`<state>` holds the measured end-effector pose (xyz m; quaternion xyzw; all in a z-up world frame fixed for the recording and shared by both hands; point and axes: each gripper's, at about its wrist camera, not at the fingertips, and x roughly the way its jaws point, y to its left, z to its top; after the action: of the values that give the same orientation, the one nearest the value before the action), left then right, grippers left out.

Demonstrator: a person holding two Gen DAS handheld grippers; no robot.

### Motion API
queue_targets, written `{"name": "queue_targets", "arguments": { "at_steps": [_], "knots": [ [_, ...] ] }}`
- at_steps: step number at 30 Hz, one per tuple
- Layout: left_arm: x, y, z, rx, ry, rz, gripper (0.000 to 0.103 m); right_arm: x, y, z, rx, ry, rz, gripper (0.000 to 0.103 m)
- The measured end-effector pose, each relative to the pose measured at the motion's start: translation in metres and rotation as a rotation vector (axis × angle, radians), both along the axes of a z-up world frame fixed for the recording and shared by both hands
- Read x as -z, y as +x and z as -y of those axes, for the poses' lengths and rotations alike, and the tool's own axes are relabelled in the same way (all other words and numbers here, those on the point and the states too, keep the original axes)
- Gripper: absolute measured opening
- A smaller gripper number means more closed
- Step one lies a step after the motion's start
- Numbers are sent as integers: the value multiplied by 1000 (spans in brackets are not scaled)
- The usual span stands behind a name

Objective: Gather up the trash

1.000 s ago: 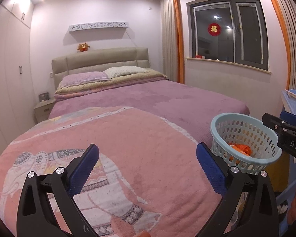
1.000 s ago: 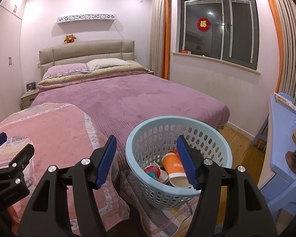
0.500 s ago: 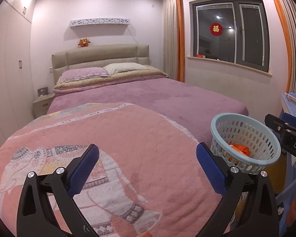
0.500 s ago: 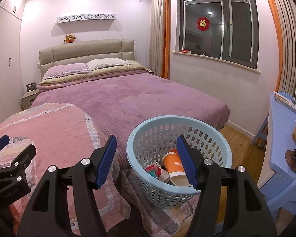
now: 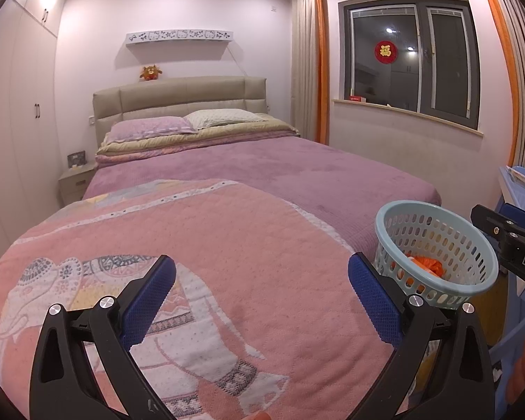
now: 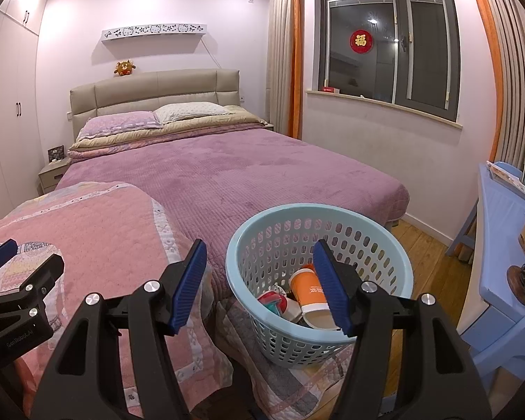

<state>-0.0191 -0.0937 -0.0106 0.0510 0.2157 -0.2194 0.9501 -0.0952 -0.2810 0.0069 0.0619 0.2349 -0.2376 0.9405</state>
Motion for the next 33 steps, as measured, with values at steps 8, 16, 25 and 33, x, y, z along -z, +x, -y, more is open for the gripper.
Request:
{"name": "queue_targets", "arguments": {
  "at_steps": [8,16,25,33],
  "knots": [
    [1,1,0,1,-1,-4,96,1,2,0,-8,-1,-4,60],
    [2,1,1,1,-2,-8,96,1,2,-1,-14,-2,-2,60],
    [3,1,3,0,-7,-12,96,1,4,0,-23,-3,-3,60],
    [3,-1,4,-2,-8,-13,96,1,6,2,-27,0,-8,60]
  ]
}}
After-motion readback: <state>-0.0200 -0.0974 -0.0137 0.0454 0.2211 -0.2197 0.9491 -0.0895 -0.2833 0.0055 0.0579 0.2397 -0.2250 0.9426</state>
